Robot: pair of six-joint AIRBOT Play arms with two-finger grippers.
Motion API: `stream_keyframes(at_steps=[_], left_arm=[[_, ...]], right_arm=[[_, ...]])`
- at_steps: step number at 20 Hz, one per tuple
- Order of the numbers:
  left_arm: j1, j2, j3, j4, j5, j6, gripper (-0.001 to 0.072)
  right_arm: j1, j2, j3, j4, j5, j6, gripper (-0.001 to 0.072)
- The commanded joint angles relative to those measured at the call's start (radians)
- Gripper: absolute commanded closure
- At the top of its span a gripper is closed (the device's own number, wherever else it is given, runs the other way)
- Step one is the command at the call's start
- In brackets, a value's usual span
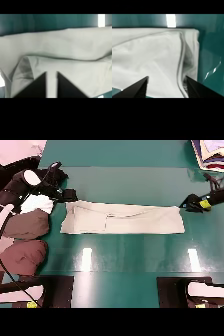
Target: Fold the shirts.
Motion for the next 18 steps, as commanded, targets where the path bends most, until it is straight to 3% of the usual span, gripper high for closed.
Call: stream_keyframes(at_steps=[1, 5, 9, 10, 11, 12, 13, 18], left_arm=[[-0.011, -0.004, 0.025, -0.029, -0.056, 0.006, 0.0658], [-0.072, -0.006, 0.025, -0.048, -0.029, 0.006, 0.0658], [-0.138, -0.007, 0.023, -0.051, 0.021, -0.032, 0.0668], [-0.159, -0.008, 0.022, -0.051, 0.035, -0.034, 0.0679], [-0.181, -0.011, 0.023, -0.051, 0.054, -0.056, 0.0680], [-0.208, -0.023, 0.023, -0.052, 0.082, -0.083, 0.0680], [-0.235, -0.040, 0.026, -0.058, 0.111, -0.085, 0.0680], [-0.351, -0.220, 0.169, -0.121, 0.121, -0.081, 0.0680]], right_arm=[[-0.125, 0.024, -0.136, 0.031, 0.003, -0.060, 0.0074], [-0.191, -0.057, -0.237, 0.187, -0.010, -0.168, 0.0074], [-0.146, -0.151, -0.213, 0.290, -0.042, -0.201, 0.0093], [-0.121, -0.170, -0.190, 0.283, -0.038, -0.201, 0.0138], [-0.096, -0.185, -0.165, 0.279, -0.033, -0.201, 0.0249], [-0.074, -0.191, -0.146, 0.280, -0.032, -0.201, 0.0509], [-0.058, -0.189, -0.134, 0.280, -0.032, -0.201, 0.0681], [-0.029, -0.064, -0.025, 0.293, 0.052, -0.160, 0.0699]])
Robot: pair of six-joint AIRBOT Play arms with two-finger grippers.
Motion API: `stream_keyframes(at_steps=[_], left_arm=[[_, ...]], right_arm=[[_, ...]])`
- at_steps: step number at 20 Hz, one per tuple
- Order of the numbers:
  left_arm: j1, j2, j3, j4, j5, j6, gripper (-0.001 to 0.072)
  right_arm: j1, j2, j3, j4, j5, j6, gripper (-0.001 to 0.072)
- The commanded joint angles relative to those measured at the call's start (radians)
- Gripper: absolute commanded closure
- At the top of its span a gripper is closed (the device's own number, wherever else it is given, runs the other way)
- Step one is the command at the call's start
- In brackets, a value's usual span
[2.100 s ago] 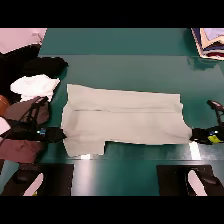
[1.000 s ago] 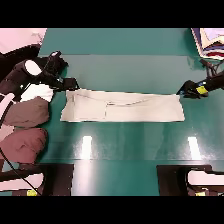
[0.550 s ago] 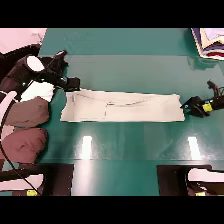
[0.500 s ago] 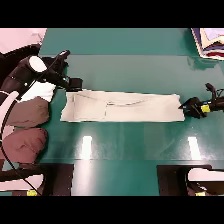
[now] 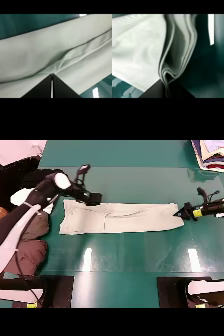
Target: Fold the shirts.
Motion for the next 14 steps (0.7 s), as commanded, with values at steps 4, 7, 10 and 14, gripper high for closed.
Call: stream_keyframes(at_steps=[4, 7, 10, 14], left_arm=[[-0.136, -0.242, 0.216, -0.063, 0.016, -0.008, 0.0680], [-0.172, -0.308, 0.258, -0.114, 0.011, -0.007, 0.0680], [-0.191, -0.341, 0.257, -0.113, 0.001, -0.007, 0.0680], [-0.203, -0.360, 0.257, -0.117, 0.003, -0.007, 0.0680]], right_arm=[[0.121, 0.201, 0.223, 0.018, 0.083, 0.143, 0.0699], [0.228, 0.244, 0.348, 0.019, 0.090, 0.174, 0.0699], [0.328, 0.244, 0.445, 0.020, 0.085, 0.204, 0.0699], [0.434, 0.244, 0.480, 0.072, 0.040, 0.205, 0.0698]])
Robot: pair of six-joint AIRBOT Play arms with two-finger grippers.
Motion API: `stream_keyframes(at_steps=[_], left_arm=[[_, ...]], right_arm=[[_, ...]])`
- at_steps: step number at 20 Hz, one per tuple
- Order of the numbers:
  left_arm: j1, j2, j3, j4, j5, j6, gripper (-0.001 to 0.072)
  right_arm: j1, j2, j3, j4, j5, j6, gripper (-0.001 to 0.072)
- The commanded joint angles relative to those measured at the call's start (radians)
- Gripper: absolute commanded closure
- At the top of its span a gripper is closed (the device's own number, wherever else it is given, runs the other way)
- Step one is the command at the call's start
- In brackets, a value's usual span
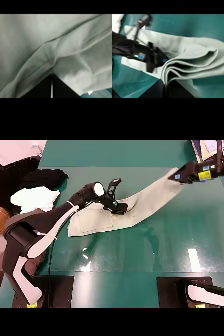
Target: Fold the shirts.
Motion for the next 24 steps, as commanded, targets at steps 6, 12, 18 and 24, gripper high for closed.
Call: stream_keyframes(at_steps=[6, 12, 18, 24], left_arm=[[0.002, -0.009, 0.007, 0.010, 0.011, 0.001, 0.0680], [0.257, 0.235, 0.012, 0.215, -0.105, 0.001, 0.0679], [0.583, 0.521, 0.012, 0.286, -0.119, 0.008, 0.0679], [0.675, 0.584, 0.012, 0.288, -0.225, 0.028, 0.0679]], right_arm=[[0.213, 0.006, 0.038, 0.028, -0.119, 0.010, 0.0698], [0.419, -0.066, 0.039, 0.067, -0.236, -0.024, 0.0698], [0.748, -0.394, 0.235, 0.175, -0.431, -0.129, 0.0415], [0.755, -0.551, 0.409, 0.108, -0.190, -0.124, 0.0278]])
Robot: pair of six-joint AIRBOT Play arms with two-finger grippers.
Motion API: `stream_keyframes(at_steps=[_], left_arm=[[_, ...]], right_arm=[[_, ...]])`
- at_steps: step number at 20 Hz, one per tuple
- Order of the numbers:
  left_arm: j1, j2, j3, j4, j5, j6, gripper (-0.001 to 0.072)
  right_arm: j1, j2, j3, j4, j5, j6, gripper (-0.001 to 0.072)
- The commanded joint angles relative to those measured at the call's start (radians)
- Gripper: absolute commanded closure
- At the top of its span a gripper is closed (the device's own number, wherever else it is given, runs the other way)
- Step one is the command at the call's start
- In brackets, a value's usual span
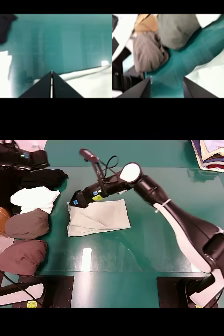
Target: Fold the shirts.
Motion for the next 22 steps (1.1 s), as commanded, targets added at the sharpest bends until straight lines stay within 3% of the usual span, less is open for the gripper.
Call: stream_keyframes(at_steps=[1, 5, 8, 9, 10, 11, 15, 19, 22], left_arm=[[0.043, 0.032, 0.001, 0.009, -0.069, 0.019, 0.0679], [0.041, 0.032, 0.001, 0.002, -0.103, 0.022, 0.0679], [0.040, 0.031, 0.001, -0.006, -0.108, 0.022, 0.0679], [0.040, 0.029, 0.000, -0.018, -0.106, 0.022, 0.0678], [0.040, 0.029, -0.001, -0.029, -0.104, 0.022, 0.0679], [0.040, 0.029, -0.001, -0.041, -0.102, 0.022, 0.0679], [0.025, 0.029, -0.001, -0.043, -0.081, 0.023, 0.0679], [-0.039, 0.029, -0.001, -0.042, -0.060, 0.033, 0.0679], [-0.090, 0.029, -0.001, -0.042, -0.056, 0.047, 0.0679]], right_arm=[[-0.039, -0.042, 0.039, -0.082, 0.161, 0.000, 0.0279], [-0.228, 0.100, -0.230, -0.187, 0.188, 0.052, 0.0279], [-0.395, 0.222, -0.502, -0.214, 0.119, 0.074, 0.0276], [-0.450, 0.253, -0.591, -0.205, 0.077, 0.091, 0.0221], [-0.497, 0.269, -0.658, -0.201, 0.042, 0.114, 0.0069], [-0.530, 0.270, -0.709, -0.183, 0.021, 0.118, 0.0039], [-0.547, 0.178, -0.757, -0.054, -0.007, 0.074, 0.0046], [-0.446, 0.019, -0.631, 0.040, -0.010, 0.056, 0.0051], [-0.370, -0.088, -0.505, 0.107, 0.024, 0.055, 0.0176]])
